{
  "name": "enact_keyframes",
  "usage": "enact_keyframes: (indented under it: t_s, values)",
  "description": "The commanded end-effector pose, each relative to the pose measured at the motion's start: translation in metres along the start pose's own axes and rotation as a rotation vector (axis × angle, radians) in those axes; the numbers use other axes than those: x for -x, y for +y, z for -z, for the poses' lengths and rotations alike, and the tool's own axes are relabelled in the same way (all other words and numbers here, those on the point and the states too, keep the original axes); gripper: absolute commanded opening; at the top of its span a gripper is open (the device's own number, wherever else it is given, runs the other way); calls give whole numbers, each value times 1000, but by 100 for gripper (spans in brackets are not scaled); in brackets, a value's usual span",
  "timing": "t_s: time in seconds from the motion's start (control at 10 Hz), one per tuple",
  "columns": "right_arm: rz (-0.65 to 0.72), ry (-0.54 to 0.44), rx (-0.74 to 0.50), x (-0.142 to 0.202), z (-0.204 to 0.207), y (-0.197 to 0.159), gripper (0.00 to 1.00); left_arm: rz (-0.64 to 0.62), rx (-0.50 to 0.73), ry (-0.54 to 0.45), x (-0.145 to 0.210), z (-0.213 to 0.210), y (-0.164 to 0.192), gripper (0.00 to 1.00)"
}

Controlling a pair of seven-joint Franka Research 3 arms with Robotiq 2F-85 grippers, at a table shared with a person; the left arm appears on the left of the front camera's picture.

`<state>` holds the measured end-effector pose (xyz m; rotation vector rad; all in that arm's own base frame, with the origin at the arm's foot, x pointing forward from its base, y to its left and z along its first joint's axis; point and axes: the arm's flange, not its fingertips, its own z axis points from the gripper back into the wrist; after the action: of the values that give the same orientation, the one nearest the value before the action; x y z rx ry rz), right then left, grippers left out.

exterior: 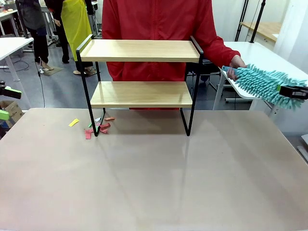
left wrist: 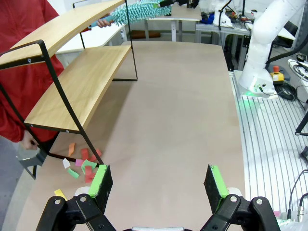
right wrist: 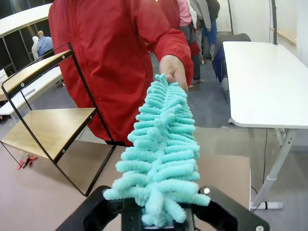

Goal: Clean the shelf.
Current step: Hand the Duster back to the human.

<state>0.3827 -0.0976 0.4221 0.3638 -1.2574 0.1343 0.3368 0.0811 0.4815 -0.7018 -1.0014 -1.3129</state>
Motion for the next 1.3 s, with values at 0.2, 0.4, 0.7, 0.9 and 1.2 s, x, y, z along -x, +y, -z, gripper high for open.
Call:
enact_keyframes:
  t_s: [0.2, 0.4, 0.7, 0.9, 1.2]
  values:
    - [0, 0, 0, 0, 0, 0, 68, 1, -11, -26, -3, 1, 0, 100]
    - [36, -11, -5, -14, -13, -2, 100, 1, -11, -26, -3, 1, 0, 100]
    - [44, -30, -51, -46, -31, -3, 96, 1, -11, -26, -3, 1, 0, 100]
    - [121, -110, -114, -84, -55, -10, 100, 1, -11, -26, -3, 1, 0, 100]
    - [341, -357, -104, -148, -92, -51, 100, 1, -11, -26, -3, 1, 0, 100]
